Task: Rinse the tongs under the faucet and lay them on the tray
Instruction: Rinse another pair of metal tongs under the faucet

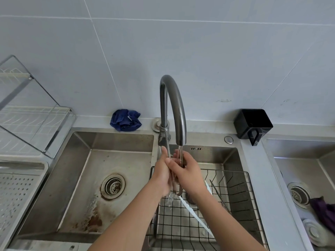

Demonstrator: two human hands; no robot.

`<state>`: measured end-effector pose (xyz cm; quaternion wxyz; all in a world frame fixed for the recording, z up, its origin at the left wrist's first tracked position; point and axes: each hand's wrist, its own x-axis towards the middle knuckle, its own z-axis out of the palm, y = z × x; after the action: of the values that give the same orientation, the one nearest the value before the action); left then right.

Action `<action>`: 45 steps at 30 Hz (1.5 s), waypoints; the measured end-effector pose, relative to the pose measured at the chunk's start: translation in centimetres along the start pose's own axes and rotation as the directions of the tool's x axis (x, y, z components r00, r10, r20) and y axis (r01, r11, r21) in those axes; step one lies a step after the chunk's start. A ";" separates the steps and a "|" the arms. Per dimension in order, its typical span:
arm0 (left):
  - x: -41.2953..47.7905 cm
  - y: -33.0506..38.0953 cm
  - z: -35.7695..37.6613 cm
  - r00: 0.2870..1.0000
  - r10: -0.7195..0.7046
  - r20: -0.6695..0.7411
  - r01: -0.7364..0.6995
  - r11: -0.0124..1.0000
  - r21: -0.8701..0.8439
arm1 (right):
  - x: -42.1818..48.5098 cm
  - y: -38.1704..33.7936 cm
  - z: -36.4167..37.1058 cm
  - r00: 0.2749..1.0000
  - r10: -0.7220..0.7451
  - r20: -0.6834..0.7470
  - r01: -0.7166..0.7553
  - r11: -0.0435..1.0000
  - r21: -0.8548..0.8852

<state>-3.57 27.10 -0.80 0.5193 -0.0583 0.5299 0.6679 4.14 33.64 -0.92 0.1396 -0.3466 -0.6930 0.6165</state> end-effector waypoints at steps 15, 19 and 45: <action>-4.6 -2.9 -4.8 0.978 0.208 0.033 -0.208 0.928 0.310 | 1.3 -2.9 2.4 0.995 0.031 0.092 -0.065 0.916 0.396; -5.2 -3.2 -5.5 0.986 0.156 0.065 -0.168 0.935 0.313 | 0.1 -2.8 2.2 0.974 0.008 0.227 -0.123 0.857 0.499; -3.3 -1.9 -4.0 0.998 0.034 0.062 -0.053 0.934 0.353 | 1.7 -3.3 0.5 0.953 0.243 0.180 -0.302 0.714 0.632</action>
<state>-2.56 21.70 -1.64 0.5208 0.0663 0.6282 0.5743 1.60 34.34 1.76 0.1299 -0.3482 -0.3807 0.8467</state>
